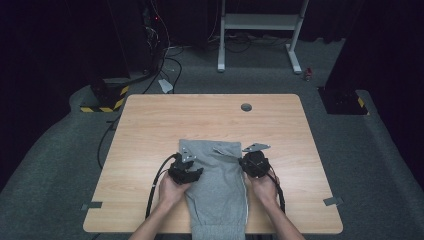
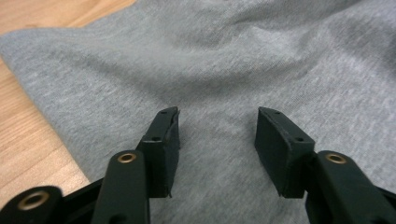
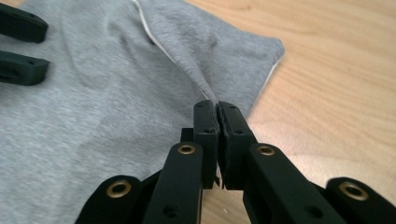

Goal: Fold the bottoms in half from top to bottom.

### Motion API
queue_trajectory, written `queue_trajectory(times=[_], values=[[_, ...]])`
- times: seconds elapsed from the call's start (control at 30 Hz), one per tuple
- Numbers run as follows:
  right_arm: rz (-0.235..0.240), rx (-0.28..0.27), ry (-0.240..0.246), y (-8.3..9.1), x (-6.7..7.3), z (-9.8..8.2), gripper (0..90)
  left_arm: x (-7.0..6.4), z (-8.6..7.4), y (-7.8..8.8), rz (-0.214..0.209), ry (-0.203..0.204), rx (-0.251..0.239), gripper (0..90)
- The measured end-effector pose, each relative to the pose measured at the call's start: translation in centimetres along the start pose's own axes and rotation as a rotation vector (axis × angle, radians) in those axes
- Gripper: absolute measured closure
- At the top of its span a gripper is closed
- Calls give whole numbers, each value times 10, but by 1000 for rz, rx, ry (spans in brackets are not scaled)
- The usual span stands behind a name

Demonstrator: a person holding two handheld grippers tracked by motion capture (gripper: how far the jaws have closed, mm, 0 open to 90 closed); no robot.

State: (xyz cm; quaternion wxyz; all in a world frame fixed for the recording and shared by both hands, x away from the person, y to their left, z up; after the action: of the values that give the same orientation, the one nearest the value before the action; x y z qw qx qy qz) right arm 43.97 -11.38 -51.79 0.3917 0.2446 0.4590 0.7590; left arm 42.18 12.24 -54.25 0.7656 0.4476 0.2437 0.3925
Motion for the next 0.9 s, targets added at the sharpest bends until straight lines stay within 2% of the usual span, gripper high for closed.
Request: queue_trajectory(times=[0.1, 0.2, 0.27, 0.33, 0.4, 0.43, 0.5, 0.53, 0.57, 0.63, 0.7, 0.77, 0.83, 0.9], values=[[-8, -18, -1, 1, 2, 4, 733, 10, 4, 2, 2, 43, -30, 471], [-9, -63, 24, 4, 10, 11, 697, 18, 10, 2, 14, 74, -34, 466], [-3, -64, 49, 2, 16, 19, 663, 19, 14, 0, 17, 84, -33, 465], [-13, -57, 62, -1, 21, 26, 639, 19, 17, -4, 24, 82, 5, 454], [-52, -43, 90, -6, 25, 33, 633, 18, 18, -9, 32, 72, 20, 449], [-62, -28, 101, -10, 27, 36, 640, 18, 19, -10, 40, 65, 13, 446], [-82, 7, 112, -18, 27, 38, 746, 18, 19, -10, 38, 61, 17, 445], [-80, 24, 106, -23, 25, 38, 814, 19, 19, -10, 38, 56, 22, 446], [-82, 33, 84, -25, 20, 37, 845, 20, 19, -9, 42, 50, 28, 446], [-73, 15, -2, -22, 6, 34, 858, 21, 19, -8, 50, 50, 41, 444], [-68, 4, -58, -16, -7, 31, 856, 23, 19, -7, 57, 57, 47, 443], [-65, 17, -75, -15, -15, 27, 812, 25, 19, -6, 50, 71, 44, 442], [-64, 36, -88, -17, -19, 24, 717, 28, 20, -5, 32, 101, 26, 443], [-53, 18, -98, -16, -18, 25, 677, 33, 21, -6, 43, 120, 14, 443]])
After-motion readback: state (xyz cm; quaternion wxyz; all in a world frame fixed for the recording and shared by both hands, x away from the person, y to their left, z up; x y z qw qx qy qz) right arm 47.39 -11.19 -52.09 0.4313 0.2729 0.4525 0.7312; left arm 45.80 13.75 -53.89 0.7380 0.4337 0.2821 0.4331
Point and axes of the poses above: each handheld gripper's, and its own axes: y roughly backward along the jaws, z roughly out of its top, x roughly to its left, the point moved 4 cm from there along -y, roughly forward along the jaws, and after that the axes turned 15 degrees about x, right-handed, at the moved point
